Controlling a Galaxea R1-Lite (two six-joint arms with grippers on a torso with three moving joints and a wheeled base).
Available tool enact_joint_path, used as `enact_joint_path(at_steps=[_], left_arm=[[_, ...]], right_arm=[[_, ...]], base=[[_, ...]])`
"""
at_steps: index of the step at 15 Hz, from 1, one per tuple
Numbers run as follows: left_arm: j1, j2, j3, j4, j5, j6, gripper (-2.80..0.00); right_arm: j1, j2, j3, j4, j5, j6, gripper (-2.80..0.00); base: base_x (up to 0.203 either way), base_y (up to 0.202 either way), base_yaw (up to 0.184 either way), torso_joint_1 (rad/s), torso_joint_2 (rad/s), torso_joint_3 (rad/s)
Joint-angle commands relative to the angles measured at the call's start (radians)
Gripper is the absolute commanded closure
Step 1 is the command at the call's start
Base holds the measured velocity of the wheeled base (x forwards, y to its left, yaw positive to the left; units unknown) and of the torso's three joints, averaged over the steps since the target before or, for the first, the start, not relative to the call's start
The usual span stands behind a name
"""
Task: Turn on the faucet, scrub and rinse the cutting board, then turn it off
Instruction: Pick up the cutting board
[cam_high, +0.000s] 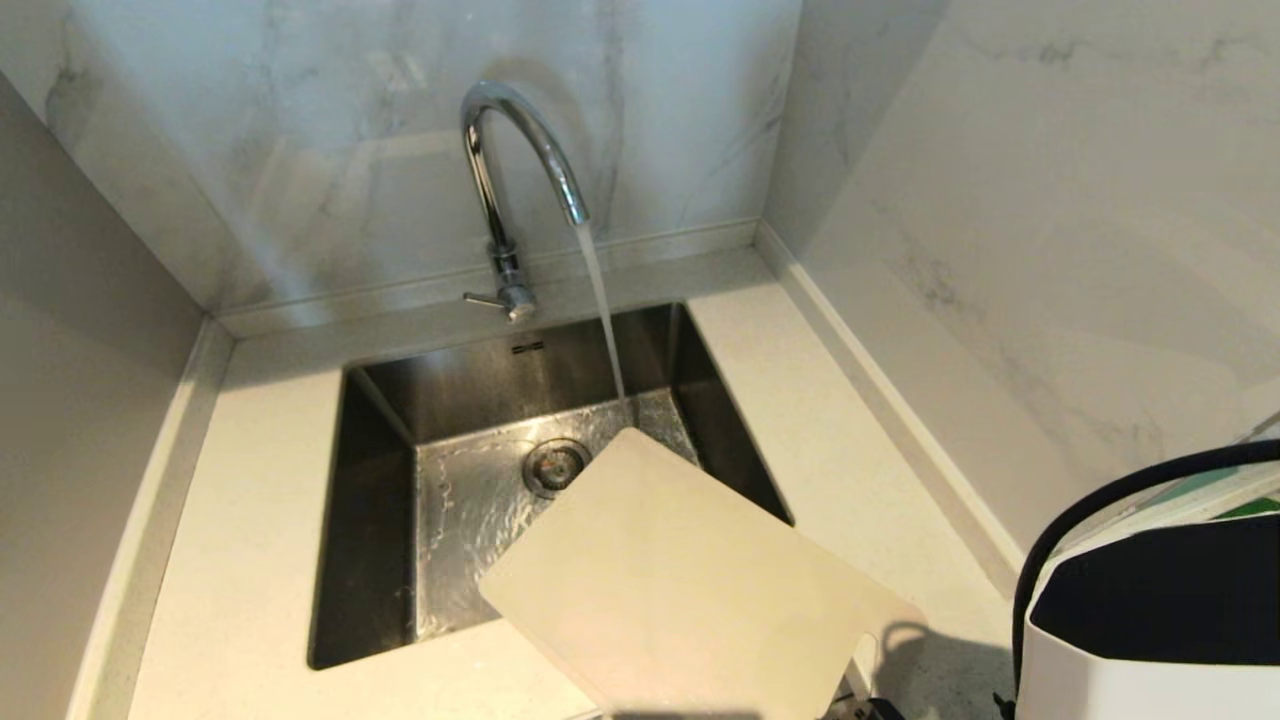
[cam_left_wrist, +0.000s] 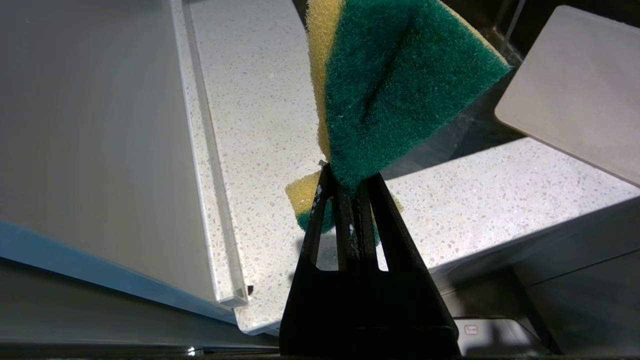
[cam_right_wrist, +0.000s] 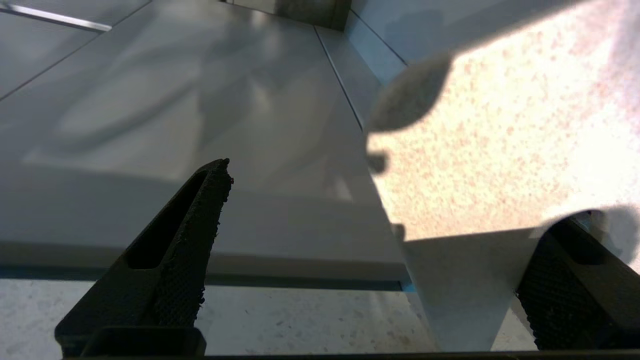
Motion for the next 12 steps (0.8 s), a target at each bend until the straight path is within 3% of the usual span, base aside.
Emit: enact_joint_path(at_steps=[1,4,8,12], left_arm=[[0.000,0.001,0.000,0.000,0.000,0.001,0.00],[0.000,0.001,0.000,0.000,-0.001,0.002,0.00],[0.000,0.001,0.002,0.009,0.002,0.001,0.00],[0.000,0.001,0.002,0.007,0.002,0.001,0.00]], right_arm=[[0.003,0.009,0.023,-0.005,0.000,-0.007,-2.80],[0.002,0.022,0.041,-0.022,0.001,0.029,-2.80],[0.003,0.112,0.096,-0.230,0.003,0.037,-2.80],[0.001,0.140,0.121,-0.289,0.007,0.059,-2.80]], base=[[0.000,0.000,0.000,0.000,0.00,0.000],[0.000,0.000,0.000,0.000,0.00,0.000],[0.000,0.000,0.000,0.000,0.00,0.000],[0.000,0.000,0.000,0.000,0.00,0.000]])
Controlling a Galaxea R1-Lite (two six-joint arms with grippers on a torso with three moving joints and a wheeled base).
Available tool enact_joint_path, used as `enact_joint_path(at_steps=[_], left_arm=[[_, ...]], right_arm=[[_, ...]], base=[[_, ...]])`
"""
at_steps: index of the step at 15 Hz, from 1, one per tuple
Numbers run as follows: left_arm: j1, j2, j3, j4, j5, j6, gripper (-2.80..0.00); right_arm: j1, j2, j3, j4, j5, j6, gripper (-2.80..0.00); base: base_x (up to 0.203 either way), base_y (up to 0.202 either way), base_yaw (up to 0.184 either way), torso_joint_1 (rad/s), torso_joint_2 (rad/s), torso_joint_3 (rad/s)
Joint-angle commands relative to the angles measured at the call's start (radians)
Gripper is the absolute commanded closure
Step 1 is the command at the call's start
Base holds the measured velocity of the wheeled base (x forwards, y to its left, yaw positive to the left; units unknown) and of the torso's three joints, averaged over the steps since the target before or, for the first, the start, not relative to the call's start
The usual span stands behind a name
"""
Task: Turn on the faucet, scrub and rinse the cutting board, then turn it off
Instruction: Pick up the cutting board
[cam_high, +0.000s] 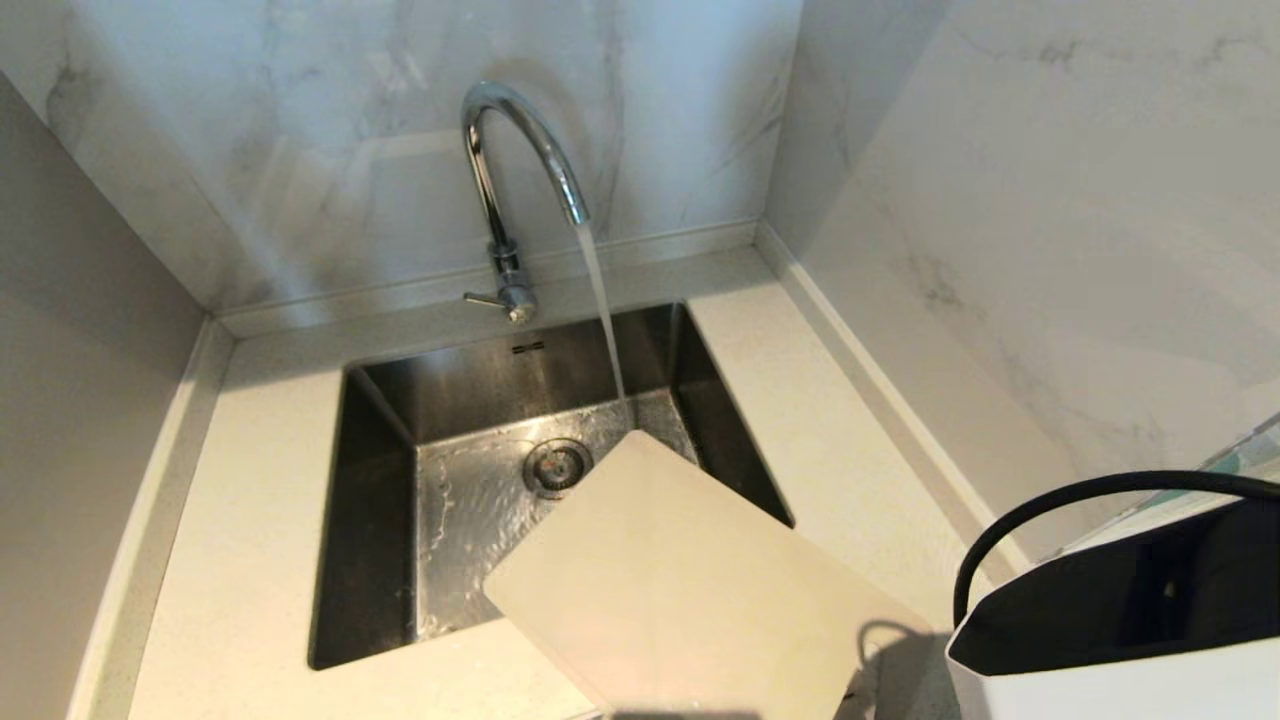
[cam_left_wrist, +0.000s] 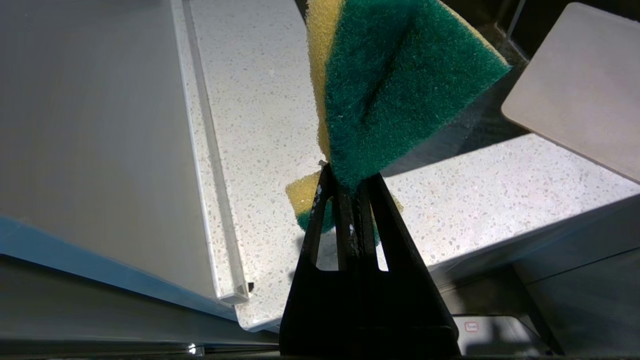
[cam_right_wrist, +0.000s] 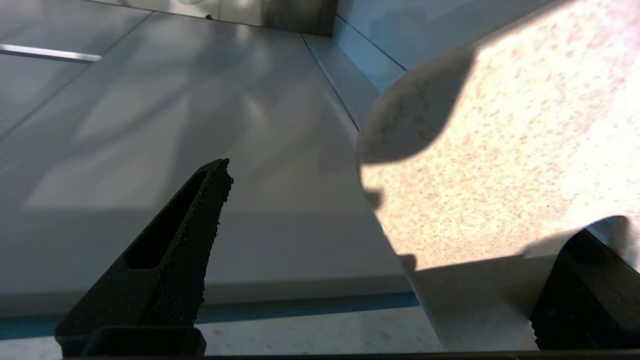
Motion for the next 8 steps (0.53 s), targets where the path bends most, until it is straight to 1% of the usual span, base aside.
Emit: enact_joint_path(at_steps=[1,2,3,4,6,8], left_arm=[[0.000,0.001,0.002,0.000,0.000,0.000,0.00],[0.000,0.001,0.002,0.000,0.000,0.000,0.00],[0.000,0.001,0.002,0.000,0.000,0.000,0.00],[0.000,0.001,0.002,0.000,0.000,0.000,0.00],[0.000,0.001,0.002,0.000,0.000,0.000,0.00],[0.000,0.001,0.002,0.000,0.000,0.000,0.00]], right_arm=[[0.000,0.025,0.006,-0.006,0.001,-0.001,-2.80],[-0.001,0.025,0.006,-0.007,0.001,0.001,-2.80],[-0.001,0.025,0.006,-0.007,0.001,0.000,-1.88],[-0.001,0.025,0.008,-0.009,0.002,0.001,0.00],[-0.001,0.038,0.016,-0.046,0.001,0.001,0.00],[0.000,0.042,0.017,-0.052,0.001,0.001,0.00]], base=[[0.000,0.000,0.000,0.000,0.00,0.000],[0.000,0.000,0.000,0.000,0.00,0.000],[0.000,0.000,0.000,0.000,0.00,0.000],[0.000,0.000,0.000,0.000,0.00,0.000],[0.000,0.000,0.000,0.000,0.00,0.000],[0.000,0.000,0.000,0.000,0.00,0.000]])
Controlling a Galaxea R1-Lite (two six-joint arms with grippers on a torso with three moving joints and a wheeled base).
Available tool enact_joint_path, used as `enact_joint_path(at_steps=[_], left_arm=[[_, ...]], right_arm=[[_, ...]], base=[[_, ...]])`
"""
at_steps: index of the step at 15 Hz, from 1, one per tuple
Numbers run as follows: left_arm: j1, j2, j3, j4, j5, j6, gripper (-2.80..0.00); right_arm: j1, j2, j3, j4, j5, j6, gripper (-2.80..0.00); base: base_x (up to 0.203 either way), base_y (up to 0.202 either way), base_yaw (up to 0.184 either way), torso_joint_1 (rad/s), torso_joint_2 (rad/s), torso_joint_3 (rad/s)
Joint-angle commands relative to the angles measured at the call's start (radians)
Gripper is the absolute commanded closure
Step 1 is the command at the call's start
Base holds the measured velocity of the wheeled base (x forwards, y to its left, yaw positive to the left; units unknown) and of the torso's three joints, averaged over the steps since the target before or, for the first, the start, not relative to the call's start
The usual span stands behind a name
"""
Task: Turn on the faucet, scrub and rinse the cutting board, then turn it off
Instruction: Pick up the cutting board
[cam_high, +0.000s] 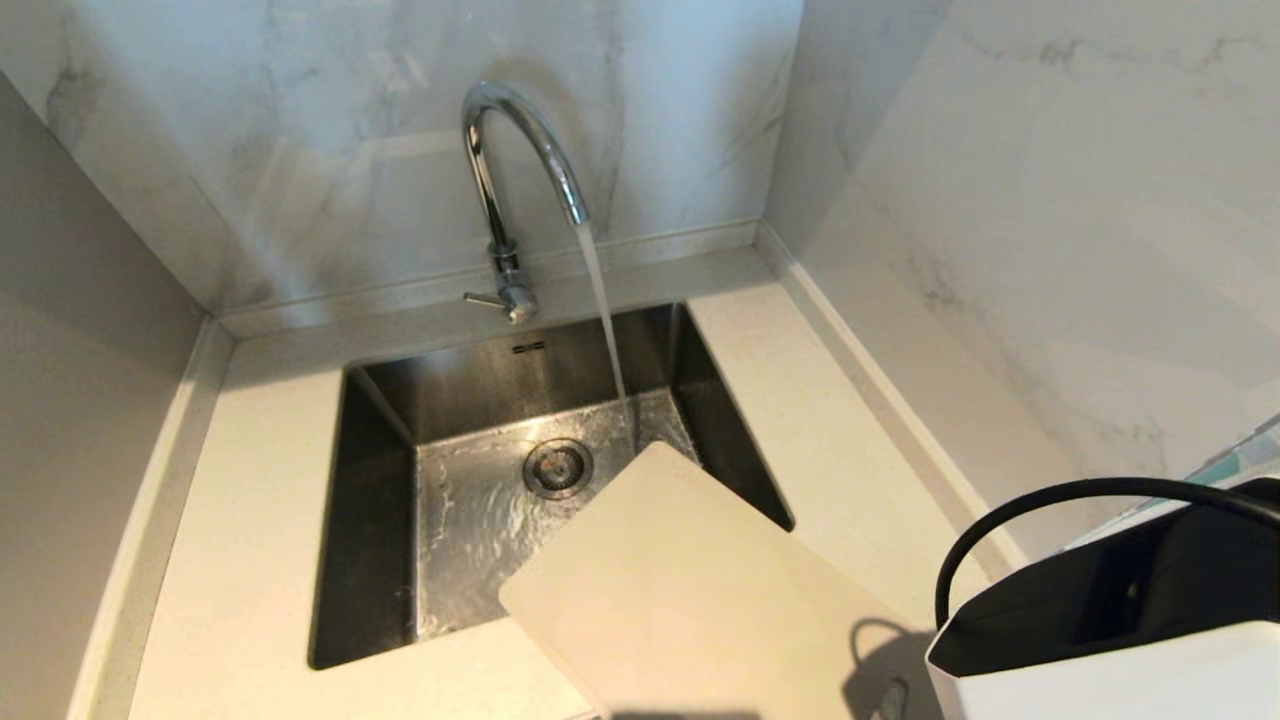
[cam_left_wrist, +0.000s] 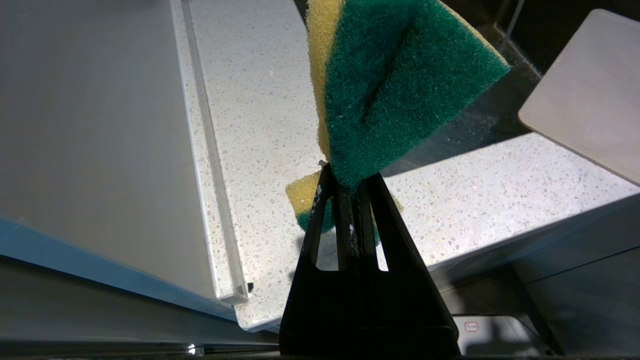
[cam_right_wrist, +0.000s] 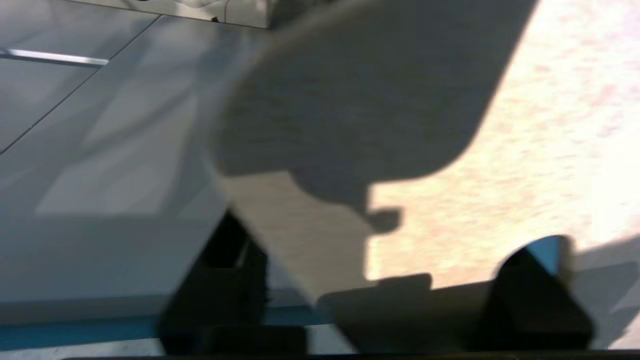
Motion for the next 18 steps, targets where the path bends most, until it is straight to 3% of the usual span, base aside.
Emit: enact_joint_path(at_steps=[1,7,18], left_arm=[[0.000,0.001,0.002,0.000,0.000,0.000,0.00],[0.000,0.001,0.002,0.000,0.000,-0.001,0.00],[0.000,0.001,0.002,0.000,0.000,0.000,0.00]], right_arm=[[0.000,0.008,0.001,-0.008,-0.001,-0.008,0.00],[0.002,-0.007,-0.002,-0.009,-0.001,0.025,0.00],[0.031,-0.204,-0.008,0.006,-0.012,0.070,0.00]], base=[[0.000,0.000,0.000,0.000,0.00,0.000],[0.000,0.000,0.000,0.000,0.00,0.000],[0.000,0.000,0.000,0.000,0.00,0.000]])
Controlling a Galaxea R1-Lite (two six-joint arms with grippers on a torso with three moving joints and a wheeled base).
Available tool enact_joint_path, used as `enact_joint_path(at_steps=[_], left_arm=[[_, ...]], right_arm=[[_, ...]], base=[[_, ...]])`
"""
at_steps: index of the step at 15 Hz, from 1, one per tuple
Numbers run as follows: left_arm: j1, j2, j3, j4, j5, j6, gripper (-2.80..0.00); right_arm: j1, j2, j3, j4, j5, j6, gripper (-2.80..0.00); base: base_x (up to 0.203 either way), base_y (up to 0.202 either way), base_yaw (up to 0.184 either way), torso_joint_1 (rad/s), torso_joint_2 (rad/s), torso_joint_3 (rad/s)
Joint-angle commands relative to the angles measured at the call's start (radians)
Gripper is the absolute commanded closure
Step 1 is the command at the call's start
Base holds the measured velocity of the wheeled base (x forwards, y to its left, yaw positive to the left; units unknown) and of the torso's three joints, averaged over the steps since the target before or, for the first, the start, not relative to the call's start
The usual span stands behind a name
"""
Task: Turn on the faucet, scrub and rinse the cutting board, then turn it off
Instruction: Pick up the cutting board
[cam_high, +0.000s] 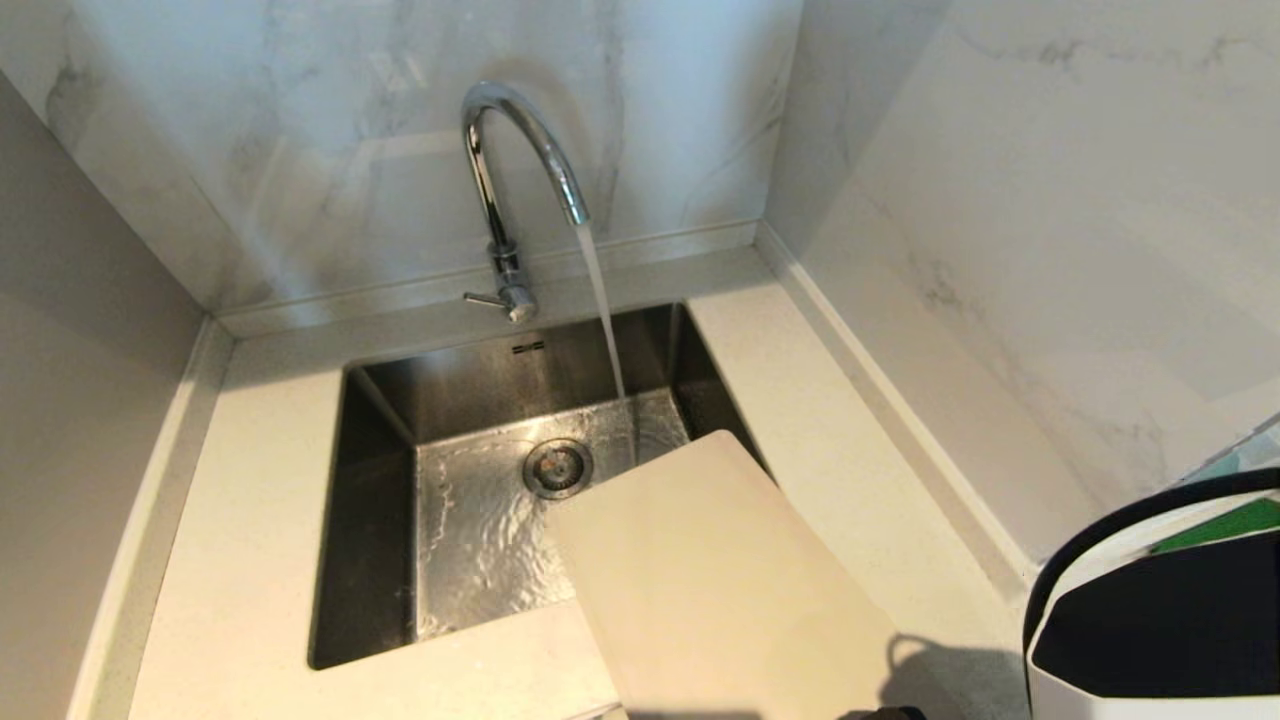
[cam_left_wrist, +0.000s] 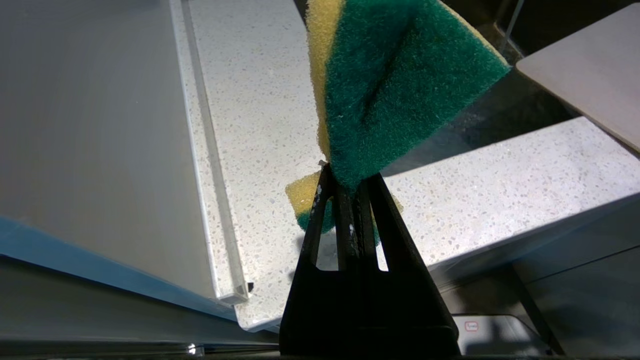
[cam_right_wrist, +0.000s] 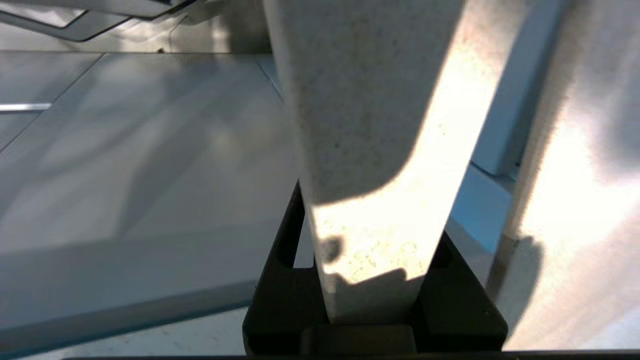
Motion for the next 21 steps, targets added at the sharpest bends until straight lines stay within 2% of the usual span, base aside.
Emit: enact_joint_path(at_steps=[1,4,6,11,17,21], left_arm=[[0.000,0.001,0.002,0.000,0.000,0.000,0.00],[0.000,0.001,0.002,0.000,0.000,0.000,0.00],[0.000,0.001,0.002,0.000,0.000,0.000,0.00],[0.000,0.001,0.002,0.000,0.000,-0.001,0.00],[0.000,0.001,0.002,0.000,0.000,-0.003,0.00],[0.000,0.001,0.002,0.000,0.000,-0.003,0.00]], right_arm=[[0.014,-0.059,0.012,0.000,-0.002,0.017,0.00],[0.030,-0.110,0.005,0.025,-0.006,0.053,0.00],[0.032,-0.155,0.005,0.042,-0.036,0.062,0.00],[0.039,-0.224,0.026,0.039,-0.045,0.159,0.00],[0.039,-0.274,0.054,0.030,-0.048,0.216,0.00],[0.038,-0.349,0.060,0.031,-0.048,0.212,0.00]], base=[[0.000,0.000,0.000,0.000,0.00,0.000],[0.000,0.000,0.000,0.000,0.00,0.000],[0.000,0.000,0.000,0.000,0.00,0.000],[0.000,0.000,0.000,0.000,0.00,0.000],[0.000,0.000,0.000,0.000,0.00,0.000],[0.000,0.000,0.000,0.000,0.00,0.000]])
